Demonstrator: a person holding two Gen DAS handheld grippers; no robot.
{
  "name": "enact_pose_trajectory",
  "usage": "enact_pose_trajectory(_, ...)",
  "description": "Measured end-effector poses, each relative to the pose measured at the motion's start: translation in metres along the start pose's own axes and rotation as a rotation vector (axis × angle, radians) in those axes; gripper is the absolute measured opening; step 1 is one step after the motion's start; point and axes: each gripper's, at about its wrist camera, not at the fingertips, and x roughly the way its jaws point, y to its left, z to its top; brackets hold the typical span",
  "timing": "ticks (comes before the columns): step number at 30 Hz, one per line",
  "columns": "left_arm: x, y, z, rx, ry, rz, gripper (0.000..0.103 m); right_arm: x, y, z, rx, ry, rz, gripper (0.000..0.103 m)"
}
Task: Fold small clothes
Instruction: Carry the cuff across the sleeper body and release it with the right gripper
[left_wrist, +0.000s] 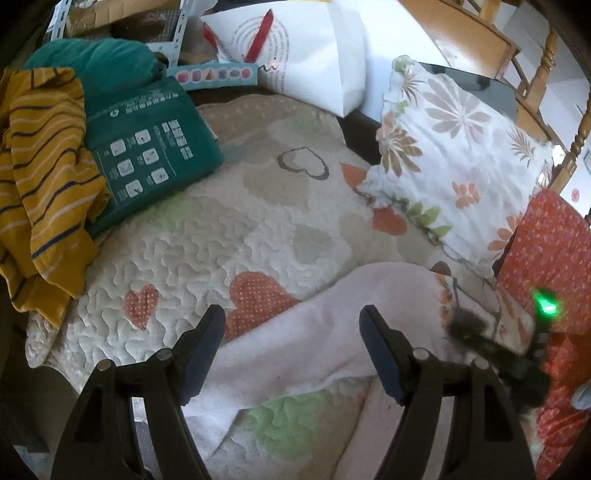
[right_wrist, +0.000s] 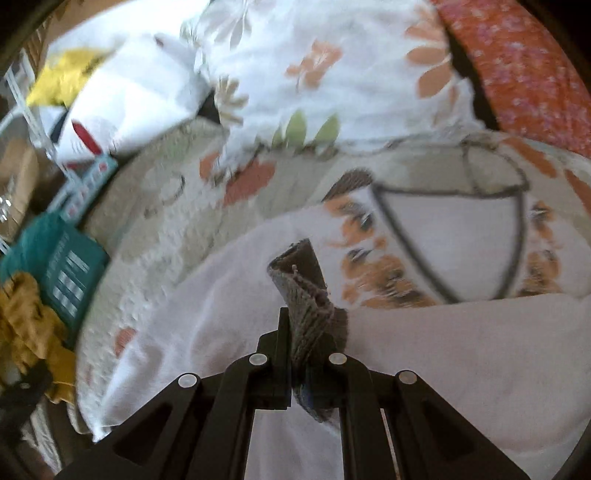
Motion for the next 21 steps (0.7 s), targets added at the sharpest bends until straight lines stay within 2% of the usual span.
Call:
enact_pose_trajectory(4, 0.004, 0.001, 0.0, -0.026, 0.019, -0.01, 0.074, 0.032, 0.003, -0.006, 0.016, 0.056, 0.001, 0.005)
enact_pose_trajectory(12, 0.017, 0.001, 0.0, -0.03, 0.046, 0.008, 0.074, 0.045, 0.019, -0.017, 0.009, 0.074, 0.051, 0.007)
enact_pose_trajectory(18, 0.028, -0.006, -0.002, -0.032, 0.063, 0.032, 0.074, 0.04, 0.038, -0.03, 0.009, 0.138, 0.225, 0.012)
enact_pose_trajectory(20, 0.031, -0.011, -0.004, -0.028, 0.067, 0.024, 0.074, 0.024, 0.038, -0.033, 0.006, 0.137, 0.289, 0.012)
enact_pose_trajectory(21, 0.032, -0.015, -0.004, -0.022, 0.066, 0.019, 0.074, 0.016, 0.036, -0.034, 0.004, 0.126, 0.305, 0.016)
